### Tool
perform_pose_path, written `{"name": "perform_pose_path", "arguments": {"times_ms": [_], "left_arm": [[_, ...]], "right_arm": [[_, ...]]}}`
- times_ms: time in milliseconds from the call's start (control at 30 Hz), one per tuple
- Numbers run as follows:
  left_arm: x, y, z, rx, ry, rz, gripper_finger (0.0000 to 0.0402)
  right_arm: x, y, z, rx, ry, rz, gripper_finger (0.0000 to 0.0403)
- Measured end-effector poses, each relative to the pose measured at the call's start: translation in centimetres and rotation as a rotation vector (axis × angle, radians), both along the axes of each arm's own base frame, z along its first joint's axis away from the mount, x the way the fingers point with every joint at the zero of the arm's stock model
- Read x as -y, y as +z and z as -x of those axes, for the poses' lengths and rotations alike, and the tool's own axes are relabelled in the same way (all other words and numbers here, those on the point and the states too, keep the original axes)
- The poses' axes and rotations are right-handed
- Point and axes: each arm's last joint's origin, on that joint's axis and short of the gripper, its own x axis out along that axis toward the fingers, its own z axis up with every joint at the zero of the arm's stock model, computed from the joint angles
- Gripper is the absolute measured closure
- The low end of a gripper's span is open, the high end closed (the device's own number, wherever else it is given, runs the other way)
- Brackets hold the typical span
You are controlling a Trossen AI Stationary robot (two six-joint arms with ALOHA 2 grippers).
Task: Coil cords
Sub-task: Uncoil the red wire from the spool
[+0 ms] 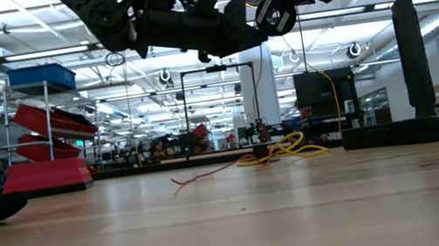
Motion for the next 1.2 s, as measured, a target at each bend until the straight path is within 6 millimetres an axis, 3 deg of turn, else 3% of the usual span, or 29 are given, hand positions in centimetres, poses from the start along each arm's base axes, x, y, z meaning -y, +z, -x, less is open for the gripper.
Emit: {"name": "perform_pose_path", "arguments": {"times_ms": [233,500,633,833,1067,1200], "left_arm": [[-0.2,0.0,-0.2,-0.012,0.054,-0.002,0.0312],[-0.2,0.2,-0.2,-0.024,0.06,-0.026,0.0393],[-0.3,0.0,-0.1,-0.054,0.113,-0.053,0.0395],[0.2,1.6,0.2,0.009,0.114,-0.1,0.0398],[3.1,2.4,-0.4,-0.001,-0.091,-0.165,0.04],[3.8,1.5,-0.7,-0.108,-0.152,-0.151,0.04]], "right_arm": [[0.0,-0.2,0.0,-0.021,0.0,-0.007,0.0403],[0.0,-0.3,0.0,-0.039,0.001,-0.002,0.0403],[0.0,-0.5,0.1,-0.061,-0.001,-0.005,0.0403],[0.0,-0.9,0.1,-0.092,-0.01,-0.014,0.0403],[0.3,-0.9,0.2,-0.102,-0.042,-0.015,0.0403],[0.3,-0.9,0.2,-0.092,-0.041,-0.012,0.0403]]}}
